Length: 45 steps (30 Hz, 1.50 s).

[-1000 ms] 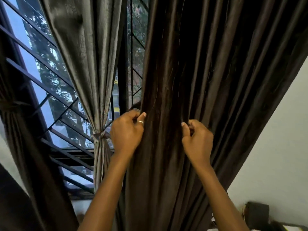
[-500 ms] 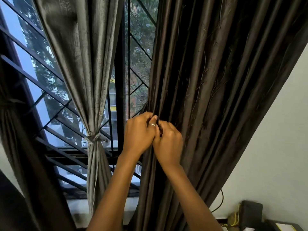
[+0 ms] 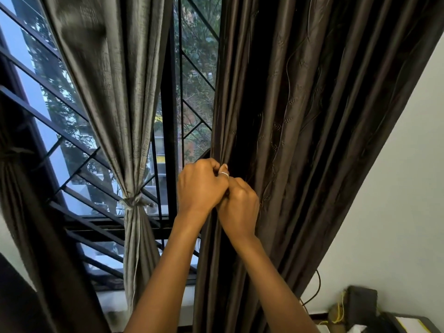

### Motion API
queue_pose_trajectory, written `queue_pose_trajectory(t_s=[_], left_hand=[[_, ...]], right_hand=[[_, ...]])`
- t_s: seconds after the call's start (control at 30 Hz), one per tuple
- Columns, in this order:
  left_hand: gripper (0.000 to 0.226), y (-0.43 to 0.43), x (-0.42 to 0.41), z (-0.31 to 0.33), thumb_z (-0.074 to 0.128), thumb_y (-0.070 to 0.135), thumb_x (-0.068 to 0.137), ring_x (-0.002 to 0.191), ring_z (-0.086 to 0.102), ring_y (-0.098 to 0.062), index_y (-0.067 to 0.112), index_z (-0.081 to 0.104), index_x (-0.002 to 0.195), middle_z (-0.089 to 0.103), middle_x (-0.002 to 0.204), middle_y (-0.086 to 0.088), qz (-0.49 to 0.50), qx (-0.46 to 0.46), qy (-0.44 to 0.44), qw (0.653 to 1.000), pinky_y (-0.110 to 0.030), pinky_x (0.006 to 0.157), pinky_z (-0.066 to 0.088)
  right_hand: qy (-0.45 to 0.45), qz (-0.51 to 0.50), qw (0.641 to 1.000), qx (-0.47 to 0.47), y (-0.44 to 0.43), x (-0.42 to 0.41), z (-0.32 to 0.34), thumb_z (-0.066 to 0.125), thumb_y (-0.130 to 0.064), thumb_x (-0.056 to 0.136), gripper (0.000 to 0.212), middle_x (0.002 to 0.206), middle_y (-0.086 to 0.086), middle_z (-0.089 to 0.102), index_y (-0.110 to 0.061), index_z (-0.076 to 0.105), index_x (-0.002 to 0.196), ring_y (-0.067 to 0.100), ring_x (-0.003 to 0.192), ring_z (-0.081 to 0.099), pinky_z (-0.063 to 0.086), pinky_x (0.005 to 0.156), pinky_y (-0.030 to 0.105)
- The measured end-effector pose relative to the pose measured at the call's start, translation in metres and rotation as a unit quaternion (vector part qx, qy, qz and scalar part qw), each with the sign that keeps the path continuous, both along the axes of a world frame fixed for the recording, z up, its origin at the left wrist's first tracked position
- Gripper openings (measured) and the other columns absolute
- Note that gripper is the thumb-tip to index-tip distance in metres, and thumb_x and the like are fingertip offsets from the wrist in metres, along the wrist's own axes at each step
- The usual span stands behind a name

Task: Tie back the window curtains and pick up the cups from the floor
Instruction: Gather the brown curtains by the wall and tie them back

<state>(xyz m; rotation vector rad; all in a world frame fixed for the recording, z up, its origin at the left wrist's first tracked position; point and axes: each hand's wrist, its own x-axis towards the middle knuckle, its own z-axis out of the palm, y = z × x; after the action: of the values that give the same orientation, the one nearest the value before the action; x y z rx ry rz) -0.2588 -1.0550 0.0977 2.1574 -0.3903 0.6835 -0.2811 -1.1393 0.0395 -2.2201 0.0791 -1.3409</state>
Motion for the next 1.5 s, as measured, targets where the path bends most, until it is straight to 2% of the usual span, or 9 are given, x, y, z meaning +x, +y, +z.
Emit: queue_pose_trajectory(t_s=[0.13,0.2,0.3,0.47,0.73,0.87,1.03,1.3,1.5], left_hand=[[0.031,0.003,0.001,0.0,0.06,0.037,0.093,0.052,0.058,-0.017,0.021,0.064,0.066,0.057,0.052,0.003,-0.004,0.012,-0.004,1.0,-0.039,0.056,0.055],[0.035,0.006,0.003,-0.002,0.06,0.038,0.094,0.05,0.056,-0.019,0.019,0.062,0.065,0.055,0.051,0.001,-0.007,0.012,-0.001,1.0,-0.042,0.054,0.054],[0.04,0.008,0.005,-0.004,0.06,0.039,0.095,0.045,0.052,-0.018,0.017,0.059,0.061,0.052,0.047,0.001,-0.013,0.012,-0.013,1.0,-0.043,0.051,0.053],[0.04,0.008,0.005,-0.005,0.061,0.039,0.095,0.044,0.051,-0.016,0.017,0.059,0.061,0.051,0.047,0.001,-0.031,0.015,-0.023,0.999,-0.041,0.05,0.052],[0.039,0.053,0.027,-0.001,0.064,0.036,0.094,0.048,0.055,-0.02,0.014,0.062,0.062,0.055,0.048,-0.003,0.032,0.013,-0.043,0.998,-0.035,0.053,0.048],[0.032,0.064,0.033,0.0,0.065,0.034,0.094,0.047,0.056,-0.019,0.014,0.071,0.069,0.058,0.049,0.0,0.018,0.027,-0.074,0.997,-0.034,0.053,0.05],[0.028,0.054,0.031,-0.006,0.064,0.035,0.094,0.051,0.057,-0.021,0.016,0.073,0.076,0.057,0.049,0.001,0.024,0.002,-0.069,0.997,-0.033,0.056,0.05],[0.048,0.012,0.009,-0.011,0.06,0.036,0.096,0.042,0.046,-0.018,0.015,0.05,0.055,0.041,0.042,0.0,-0.044,0.012,-0.067,0.997,-0.04,0.045,0.043],[0.052,-0.006,0.0,-0.01,0.059,0.023,0.098,0.043,0.04,-0.011,0.028,0.038,0.051,0.035,0.042,0.006,-0.135,-0.015,-0.061,0.989,-0.031,0.047,0.033]], right_hand=[[0.043,0.072,0.996,-0.036,-0.016,-0.003,0.004,0.065,-0.014,0.092,0.013,0.075,-0.002,0.064,-0.014,0.074,0.1,0.008,0.061,0.049,0.03,0.051,0.018],[0.058,0.11,0.992,-0.009,-0.027,-0.01,0.007,0.065,-0.025,0.094,0.025,0.094,-0.006,0.072,-0.021,0.073,0.117,0.007,0.081,0.064,0.05,0.067,0.022],[-0.049,0.014,0.996,0.07,-0.044,-0.024,0.011,0.07,-0.029,0.093,0.025,0.102,-0.006,0.072,-0.019,0.074,0.115,0.008,0.088,0.067,0.056,0.079,0.029],[-0.001,-0.078,0.992,0.102,-0.065,-0.025,0.023,0.072,-0.04,0.09,0.042,0.116,-0.005,0.063,-0.019,0.065,0.126,0.009,0.086,0.062,0.054,0.072,0.027],[0.061,-0.139,0.978,0.141,-0.141,-0.019,0.036,0.069,-0.026,0.091,0.019,0.097,0.004,0.077,-0.016,0.074,0.108,0.028,0.094,0.071,0.05,0.079,0.031],[0.064,-0.127,0.982,0.121,-0.155,-0.023,0.038,0.069,-0.024,0.093,0.017,0.09,0.005,0.075,-0.011,0.073,0.103,0.023,0.083,0.069,0.041,0.072,0.024],[0.03,-0.118,0.987,0.101,-0.137,-0.023,0.021,0.068,-0.021,0.094,0.015,0.09,0.004,0.074,-0.013,0.073,0.105,0.019,0.078,0.068,0.048,0.07,0.025],[-0.024,-0.015,0.999,0.025,-0.065,-0.023,0.008,0.07,-0.016,0.091,0.01,0.086,0.003,0.07,-0.014,0.073,0.101,0.018,0.065,0.066,0.055,0.062,0.036],[-0.012,0.045,0.998,0.046,-0.028,-0.01,0.001,0.062,-0.019,0.096,0.007,0.086,0.001,0.064,-0.016,0.068,0.098,0.019,0.069,0.063,0.051,0.059,0.039]])
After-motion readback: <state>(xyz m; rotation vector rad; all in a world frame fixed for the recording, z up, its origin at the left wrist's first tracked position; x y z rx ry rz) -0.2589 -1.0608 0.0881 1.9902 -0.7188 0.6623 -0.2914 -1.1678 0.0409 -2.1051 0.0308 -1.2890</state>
